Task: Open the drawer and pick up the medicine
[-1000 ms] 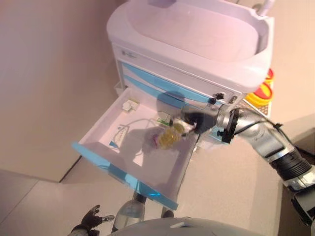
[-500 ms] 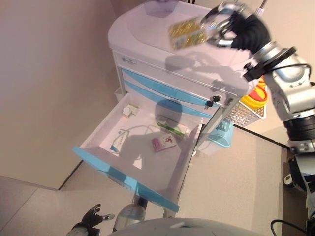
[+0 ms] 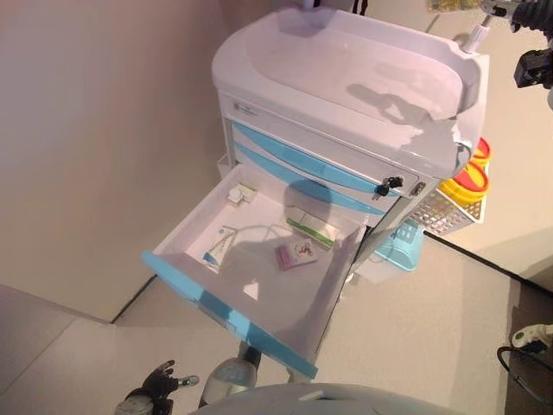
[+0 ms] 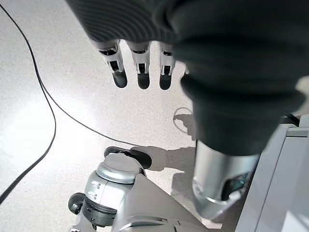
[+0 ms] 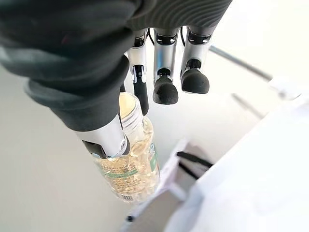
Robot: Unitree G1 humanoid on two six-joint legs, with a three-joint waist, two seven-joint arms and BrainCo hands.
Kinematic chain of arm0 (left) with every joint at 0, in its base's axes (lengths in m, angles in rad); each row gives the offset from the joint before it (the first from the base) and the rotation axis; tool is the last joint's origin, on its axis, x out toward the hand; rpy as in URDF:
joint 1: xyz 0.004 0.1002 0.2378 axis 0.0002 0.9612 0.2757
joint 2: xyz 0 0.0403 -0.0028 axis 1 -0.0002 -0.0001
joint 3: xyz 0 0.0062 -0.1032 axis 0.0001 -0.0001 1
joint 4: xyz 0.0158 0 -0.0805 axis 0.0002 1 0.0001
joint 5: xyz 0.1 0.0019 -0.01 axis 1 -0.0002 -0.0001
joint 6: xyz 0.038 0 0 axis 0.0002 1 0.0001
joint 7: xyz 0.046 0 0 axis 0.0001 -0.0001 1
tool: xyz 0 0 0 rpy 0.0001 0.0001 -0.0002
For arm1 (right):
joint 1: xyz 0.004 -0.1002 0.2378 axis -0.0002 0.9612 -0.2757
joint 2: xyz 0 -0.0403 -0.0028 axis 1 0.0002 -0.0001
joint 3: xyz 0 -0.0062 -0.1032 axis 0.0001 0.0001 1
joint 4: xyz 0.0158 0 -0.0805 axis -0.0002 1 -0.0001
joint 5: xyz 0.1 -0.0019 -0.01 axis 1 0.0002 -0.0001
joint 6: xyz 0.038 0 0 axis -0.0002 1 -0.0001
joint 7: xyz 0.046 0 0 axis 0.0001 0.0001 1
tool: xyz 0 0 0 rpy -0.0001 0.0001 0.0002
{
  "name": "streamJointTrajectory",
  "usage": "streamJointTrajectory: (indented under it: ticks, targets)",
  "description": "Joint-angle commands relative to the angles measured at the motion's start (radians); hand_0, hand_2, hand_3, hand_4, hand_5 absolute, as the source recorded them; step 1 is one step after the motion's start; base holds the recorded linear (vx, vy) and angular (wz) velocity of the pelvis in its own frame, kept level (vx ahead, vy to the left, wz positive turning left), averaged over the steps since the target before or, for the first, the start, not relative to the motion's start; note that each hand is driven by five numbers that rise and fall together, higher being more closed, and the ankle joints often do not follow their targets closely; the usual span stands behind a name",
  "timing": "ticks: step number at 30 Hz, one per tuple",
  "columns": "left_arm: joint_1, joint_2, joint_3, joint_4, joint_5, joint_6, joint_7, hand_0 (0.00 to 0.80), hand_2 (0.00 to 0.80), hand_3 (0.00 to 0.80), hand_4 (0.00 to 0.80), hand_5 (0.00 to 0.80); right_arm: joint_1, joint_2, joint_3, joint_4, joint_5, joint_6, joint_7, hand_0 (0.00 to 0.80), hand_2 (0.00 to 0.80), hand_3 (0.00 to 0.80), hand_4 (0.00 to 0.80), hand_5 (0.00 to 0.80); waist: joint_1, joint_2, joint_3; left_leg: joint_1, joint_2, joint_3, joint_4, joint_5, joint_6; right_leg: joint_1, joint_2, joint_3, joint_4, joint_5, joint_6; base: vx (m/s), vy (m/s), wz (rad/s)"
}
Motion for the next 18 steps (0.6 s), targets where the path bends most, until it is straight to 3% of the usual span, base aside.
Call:
streamJointTrajectory:
  ticks: [1,12,18]
  targets:
    - [-0.007,0.065,-0.037,0.011,-0.037,-0.003,0.009,0.0,0.0,0.0,0.0,0.0,-0.143,-0.089,0.114,-0.003,-0.137,-0.022,0.029,0.8,0.8,0.8,0.8,0.8,0.033,-0.048,-0.041,0.022,-0.027,0.011,0.001,-0.121,0.017,-0.043,-0.051,0.009,0.03,0.018,0.041,0.0,0.0,0.0]
    - [-0.008,0.078,-0.044,-0.019,-0.055,0.004,0.014,0.0,0.0,0.0,0.0,0.0,-0.303,-0.102,0.381,0.13,-0.421,-0.031,0.251,0.8,0.8,0.8,0.8,0.8,0.052,-0.065,-0.033,0.01,-0.032,-0.004,-0.004,-0.109,0.014,-0.044,-0.05,-0.004,0.022,0.022,0.039,0.008,0.006,0.08]
    - [0.005,0.077,-0.047,-0.03,-0.058,0.011,0.016,0.0,0.0,0.0,0.0,0.0,-0.314,-0.096,0.428,0.157,-0.477,-0.043,0.338,0.8,0.8,0.8,0.8,0.8,0.063,-0.07,-0.024,0.001,-0.034,-0.012,-0.003,-0.101,0.014,-0.047,-0.051,-0.009,0.023,0.025,0.039,0.007,0.015,0.07]
